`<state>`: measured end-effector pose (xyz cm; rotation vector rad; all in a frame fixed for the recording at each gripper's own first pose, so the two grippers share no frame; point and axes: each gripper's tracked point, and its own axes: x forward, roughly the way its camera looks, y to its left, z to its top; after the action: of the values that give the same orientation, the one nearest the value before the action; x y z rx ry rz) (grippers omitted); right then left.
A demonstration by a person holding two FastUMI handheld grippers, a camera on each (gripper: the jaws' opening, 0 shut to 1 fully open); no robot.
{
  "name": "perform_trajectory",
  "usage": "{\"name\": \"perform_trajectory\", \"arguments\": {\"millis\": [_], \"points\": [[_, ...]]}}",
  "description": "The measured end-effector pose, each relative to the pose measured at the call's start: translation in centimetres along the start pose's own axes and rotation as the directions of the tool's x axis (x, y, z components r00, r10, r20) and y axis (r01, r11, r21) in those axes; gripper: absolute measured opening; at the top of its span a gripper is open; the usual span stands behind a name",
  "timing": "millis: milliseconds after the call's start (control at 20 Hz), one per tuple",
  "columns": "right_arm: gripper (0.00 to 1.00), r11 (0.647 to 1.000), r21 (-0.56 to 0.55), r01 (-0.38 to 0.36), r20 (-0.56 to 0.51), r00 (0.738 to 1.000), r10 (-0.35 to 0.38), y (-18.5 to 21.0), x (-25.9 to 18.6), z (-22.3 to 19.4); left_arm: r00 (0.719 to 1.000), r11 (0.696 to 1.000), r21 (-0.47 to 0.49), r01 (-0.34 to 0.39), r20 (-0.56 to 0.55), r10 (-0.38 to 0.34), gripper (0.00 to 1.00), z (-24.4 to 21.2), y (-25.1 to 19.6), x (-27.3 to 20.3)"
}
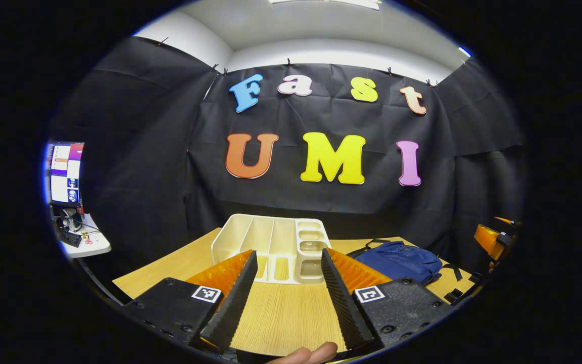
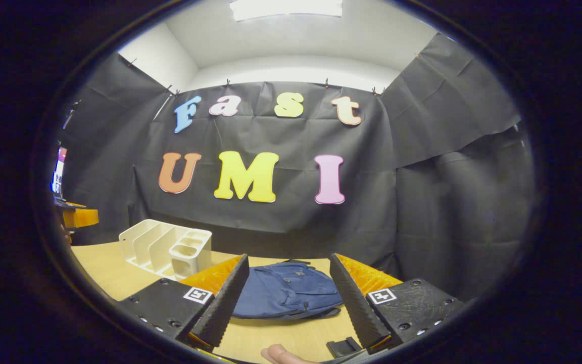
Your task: Open the schoolbag, grab two books from the bookshelf and put them into the schoolbag.
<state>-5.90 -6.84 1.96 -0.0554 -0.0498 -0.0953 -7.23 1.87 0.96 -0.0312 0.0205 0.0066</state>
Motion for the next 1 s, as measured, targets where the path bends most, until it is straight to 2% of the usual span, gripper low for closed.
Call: {"name": "perform_trajectory", "arguments": {"millis": [50,500,750,800,850,1000], "points": [[0.97,1.000,-0.006,0.001,0.004,1.000,-0.001,0.0,-0.1,0.1,1.000,1.000,0.001,-0.006,0.002,0.006,0.81,0.2,0.2,0.0],[0.97,0.999,-0.016,-0.032,-0.033,0.999,0.031,1.2,0.1,-1.1,0.998,0.997,0.041,-0.058,0.011,0.058,0.82,0.4,1.8,0.1],[0.96,0.999,-0.029,-0.038,-0.052,0.998,0.036,1.3,0.2,-1.9,1.000,0.999,0.043,-0.017,-0.002,0.017,0.84,-0.1,0.4,0.2],[0.96,0.999,-0.029,-0.038,-0.054,0.998,0.037,1.3,0.1,-2.0,1.000,0.999,0.042,-0.008,-0.010,0.009,0.85,-0.3,0.2,0.3],[0.96,0.999,-0.029,-0.037,-0.053,0.998,0.036,1.2,0.2,-1.9,1.000,0.999,0.040,-0.001,-0.013,0.001,0.93,-0.4,0.0,0.2],[0.96,0.999,-0.032,-0.039,-0.054,0.998,0.037,1.3,0.1,-2.0,1.000,0.999,0.043,0.002,-0.018,-0.001,0.95,-0.5,-0.2,0.3]]}}
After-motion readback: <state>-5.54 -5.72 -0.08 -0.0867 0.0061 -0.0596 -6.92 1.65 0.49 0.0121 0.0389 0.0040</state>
